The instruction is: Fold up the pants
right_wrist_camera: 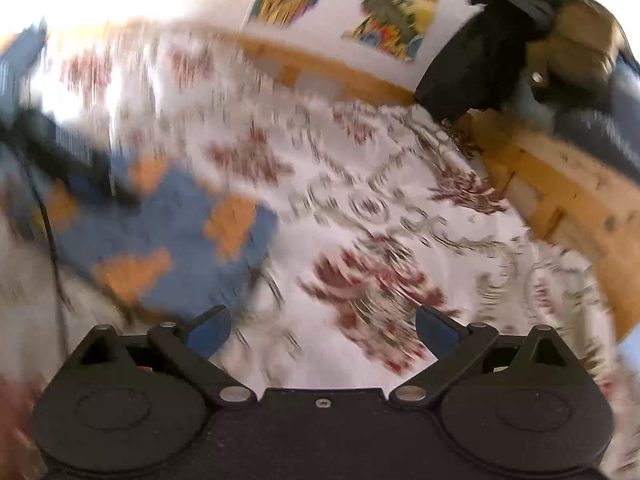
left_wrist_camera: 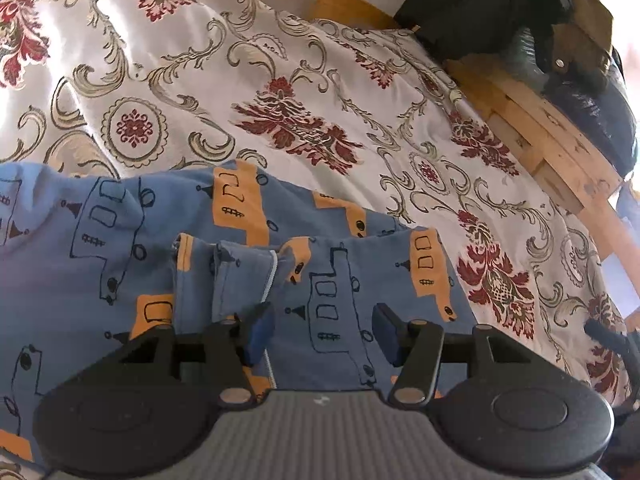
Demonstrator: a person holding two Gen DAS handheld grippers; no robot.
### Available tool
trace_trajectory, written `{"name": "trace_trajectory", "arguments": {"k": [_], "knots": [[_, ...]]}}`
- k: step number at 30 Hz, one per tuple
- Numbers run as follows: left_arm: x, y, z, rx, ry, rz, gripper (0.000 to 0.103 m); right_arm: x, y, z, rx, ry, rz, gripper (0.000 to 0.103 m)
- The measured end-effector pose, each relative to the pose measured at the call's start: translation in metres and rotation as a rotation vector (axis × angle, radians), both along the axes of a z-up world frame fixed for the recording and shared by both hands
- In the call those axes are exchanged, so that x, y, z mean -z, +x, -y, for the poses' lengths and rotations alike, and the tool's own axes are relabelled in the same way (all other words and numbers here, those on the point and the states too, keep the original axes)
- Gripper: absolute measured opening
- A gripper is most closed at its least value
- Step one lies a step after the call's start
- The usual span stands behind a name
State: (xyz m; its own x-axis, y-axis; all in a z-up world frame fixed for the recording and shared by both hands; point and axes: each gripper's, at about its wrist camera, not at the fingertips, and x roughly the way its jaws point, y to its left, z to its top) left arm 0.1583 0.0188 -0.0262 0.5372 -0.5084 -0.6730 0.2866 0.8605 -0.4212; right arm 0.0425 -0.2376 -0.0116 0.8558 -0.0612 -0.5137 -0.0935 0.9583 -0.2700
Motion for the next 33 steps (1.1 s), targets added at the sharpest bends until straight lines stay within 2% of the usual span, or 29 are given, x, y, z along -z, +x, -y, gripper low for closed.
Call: {"name": "trace_trajectory", "arguments": {"k": [2, 3, 4, 5, 6, 7, 9, 11, 13, 16, 17, 19, 20, 22, 26, 27, 29, 31, 33], "knots": [[-0.001, 0.000, 0.001, 0.022, 0.022, 0.011, 0.060, 0.001, 0.018, -0.006, -0.074, 0.090, 0.004, 0.095], [0.000, 0.000, 0.001, 0.029, 0.028, 0.014, 0.060, 0.006, 0.030, -0.013, -0.108, 0.087, 0.007, 0.093], [0.001, -0.001, 0.001, 0.031, 0.027, 0.016, 0.060, 0.013, 0.041, -0.022, -0.128, 0.052, -0.003, 0.086], [0.002, -0.001, 0.000, 0.027, 0.020, 0.018, 0.060, 0.026, 0.055, -0.031, -0.136, -0.023, -0.042, 0.077], [0.004, -0.002, -0.002, 0.021, 0.009, 0.019, 0.060, 0.036, 0.064, -0.035, -0.116, -0.093, -0.080, 0.076], [0.005, -0.003, -0.004, 0.019, -0.002, 0.020, 0.058, 0.046, 0.070, -0.033, -0.078, -0.133, -0.121, 0.076], [0.005, -0.005, -0.010, 0.016, -0.020, 0.018, 0.058, 0.040, 0.067, -0.018, -0.026, -0.043, -0.115, 0.078], [0.000, -0.010, -0.015, 0.013, -0.008, 0.040, 0.059, 0.024, 0.066, -0.014, 0.009, -0.060, -0.011, 0.081], [-0.006, -0.014, -0.020, -0.005, 0.018, 0.093, 0.062, 0.015, 0.076, -0.020, -0.020, -0.097, 0.078, 0.092], [-0.005, -0.007, -0.027, -0.035, 0.047, 0.095, 0.066, 0.022, 0.104, -0.029, -0.088, -0.091, 0.116, 0.094], [-0.003, -0.005, -0.030, -0.048, 0.053, 0.087, 0.066, 0.032, 0.117, -0.033, -0.094, -0.126, 0.109, 0.093], [0.002, -0.005, -0.040, -0.086, 0.050, 0.077, 0.065, 0.057, 0.145, -0.036, -0.085, -0.230, 0.033, 0.091], [0.005, -0.008, -0.046, -0.119, 0.066, 0.068, 0.065, 0.062, 0.147, -0.031, -0.079, -0.213, 0.031, 0.092], [0.007, -0.016, -0.061, -0.142, 0.061, 0.060, 0.065, 0.055, 0.146, -0.023, -0.027, -0.135, 0.044, 0.093], [-0.005, -0.041, -0.082, -0.221, 0.119, 0.084, 0.067, 0.039, 0.130, -0.031, -0.015, -0.164, 0.129, 0.096], [-0.010, -0.050, -0.087, -0.250, 0.122, 0.101, 0.068, 0.034, 0.124, -0.035, -0.037, -0.149, 0.143, 0.098], [-0.020, -0.069, -0.098, -0.324, 0.129, 0.146, 0.082, 0.027, 0.110, -0.049, -0.111, -0.089, 0.145, 0.099], [-0.027, -0.085, -0.105, -0.411, 0.154, 0.192, 0.090, 0.026, 0.094, -0.067, -0.201, -0.047, 0.140, 0.099], [-0.027, -0.095, -0.113, -0.499, 0.182, 0.210, 0.092, 0.029, 0.078, -0.088, -0.295, -0.042, 0.130, 0.099]]}}
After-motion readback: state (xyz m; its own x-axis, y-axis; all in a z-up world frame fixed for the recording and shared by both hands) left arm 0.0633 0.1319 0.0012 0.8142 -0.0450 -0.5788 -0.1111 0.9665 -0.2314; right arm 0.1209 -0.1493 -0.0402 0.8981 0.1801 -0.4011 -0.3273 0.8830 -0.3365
